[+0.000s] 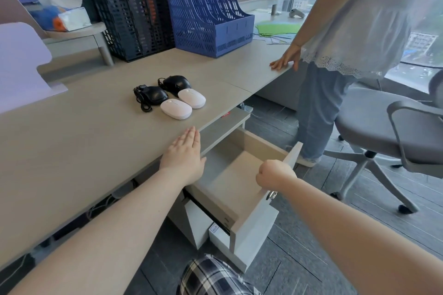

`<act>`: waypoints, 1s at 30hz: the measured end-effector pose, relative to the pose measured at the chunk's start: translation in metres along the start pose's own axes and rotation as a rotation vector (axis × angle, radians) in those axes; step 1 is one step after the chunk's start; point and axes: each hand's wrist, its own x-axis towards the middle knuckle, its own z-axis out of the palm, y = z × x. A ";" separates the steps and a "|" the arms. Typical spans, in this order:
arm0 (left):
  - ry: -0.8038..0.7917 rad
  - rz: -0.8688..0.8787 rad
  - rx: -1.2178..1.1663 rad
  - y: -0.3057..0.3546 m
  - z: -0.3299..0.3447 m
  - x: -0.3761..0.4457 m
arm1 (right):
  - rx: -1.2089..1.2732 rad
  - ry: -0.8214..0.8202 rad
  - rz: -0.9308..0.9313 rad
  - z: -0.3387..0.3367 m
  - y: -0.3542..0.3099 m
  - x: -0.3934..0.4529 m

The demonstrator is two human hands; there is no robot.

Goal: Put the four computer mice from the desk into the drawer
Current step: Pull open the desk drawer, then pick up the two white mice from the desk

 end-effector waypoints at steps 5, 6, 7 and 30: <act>-0.028 -0.015 0.025 0.003 -0.003 -0.008 | -0.071 0.003 0.078 0.010 0.023 -0.023; -0.031 -0.017 0.028 0.003 -0.003 -0.009 | -0.075 -0.002 0.088 0.011 0.026 -0.026; -0.032 -0.018 0.029 0.003 -0.004 -0.010 | -0.078 -0.012 0.101 0.011 0.027 -0.029; 0.308 -0.292 -0.410 -0.039 -0.012 0.052 | 0.361 0.392 -0.081 -0.052 -0.055 0.044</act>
